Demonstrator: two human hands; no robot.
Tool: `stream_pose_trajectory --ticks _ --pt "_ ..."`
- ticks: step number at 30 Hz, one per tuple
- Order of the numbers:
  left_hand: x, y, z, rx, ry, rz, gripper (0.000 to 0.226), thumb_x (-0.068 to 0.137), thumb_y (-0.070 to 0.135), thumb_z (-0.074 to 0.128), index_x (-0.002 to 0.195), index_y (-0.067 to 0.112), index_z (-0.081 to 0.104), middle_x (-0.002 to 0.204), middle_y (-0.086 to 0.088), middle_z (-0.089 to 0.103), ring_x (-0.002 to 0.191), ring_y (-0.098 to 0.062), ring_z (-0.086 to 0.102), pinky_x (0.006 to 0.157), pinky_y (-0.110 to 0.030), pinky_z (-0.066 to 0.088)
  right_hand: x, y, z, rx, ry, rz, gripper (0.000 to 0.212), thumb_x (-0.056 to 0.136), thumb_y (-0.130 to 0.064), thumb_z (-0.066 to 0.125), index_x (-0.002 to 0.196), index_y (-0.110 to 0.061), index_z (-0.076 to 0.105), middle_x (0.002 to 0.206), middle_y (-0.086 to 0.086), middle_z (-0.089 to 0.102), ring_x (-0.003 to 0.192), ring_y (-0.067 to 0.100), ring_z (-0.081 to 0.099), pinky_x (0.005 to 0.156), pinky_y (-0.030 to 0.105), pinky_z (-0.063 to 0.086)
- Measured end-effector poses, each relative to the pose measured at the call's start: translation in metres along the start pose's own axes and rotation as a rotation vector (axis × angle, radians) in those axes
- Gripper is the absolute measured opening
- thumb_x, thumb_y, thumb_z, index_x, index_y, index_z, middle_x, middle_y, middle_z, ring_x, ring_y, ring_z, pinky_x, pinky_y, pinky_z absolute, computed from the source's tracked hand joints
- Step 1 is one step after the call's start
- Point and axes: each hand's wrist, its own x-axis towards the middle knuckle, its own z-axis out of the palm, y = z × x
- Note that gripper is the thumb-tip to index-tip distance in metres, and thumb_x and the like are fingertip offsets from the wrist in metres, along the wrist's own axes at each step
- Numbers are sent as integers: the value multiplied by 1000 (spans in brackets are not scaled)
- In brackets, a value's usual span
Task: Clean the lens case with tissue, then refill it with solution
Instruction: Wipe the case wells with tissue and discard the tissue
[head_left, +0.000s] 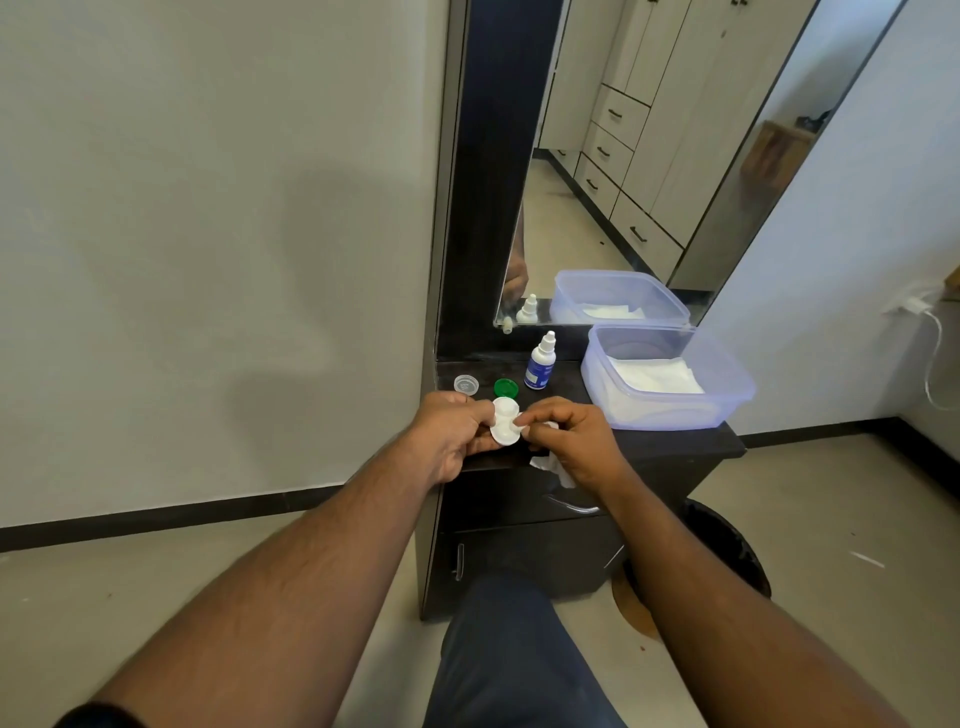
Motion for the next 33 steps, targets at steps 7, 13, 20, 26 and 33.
stream_pose_trajectory --ticks 7,13,20,26,33 --pt "2 -3 1 -15 32 35 13 83 -13 55 85 0 55 82 -18 64 65 -25 67 50 -33 60 -18 11 28 -306 318 -266 16 79 -3 72 94 -7 75 81 -6 60 79 3 59 67 13 49" --pt "4 -5 0 -29 42 39 16 82 -13 57 77 2 53 85 -17 66 68 -26 69 50 -32 60 -22 7 33 -366 427 -297 12 79 -5 73 91 -6 75 80 5 66 72 5 60 67 9 46" --pt "6 -5 0 -7 65 34 15 81 -11 59 79 3 55 91 -18 65 71 -28 70 51 -33 60 -27 8 34 -303 433 -294 14 79 -3 72 91 -8 75 82 1 68 81 4 63 70 9 48" --pt "7 -6 1 -35 62 39 16 81 -14 57 77 1 54 95 -23 66 70 -30 70 49 -33 60 -32 10 33 -339 379 -380 15 78 1 72 92 -4 74 87 3 70 81 7 65 75 17 53" --pt "7 -5 0 -43 50 49 18 82 -14 56 74 1 51 90 -22 65 65 -29 68 45 -32 58 -28 9 37 -344 441 -318 12 78 0 71 88 -7 75 84 3 71 83 6 64 74 9 48"
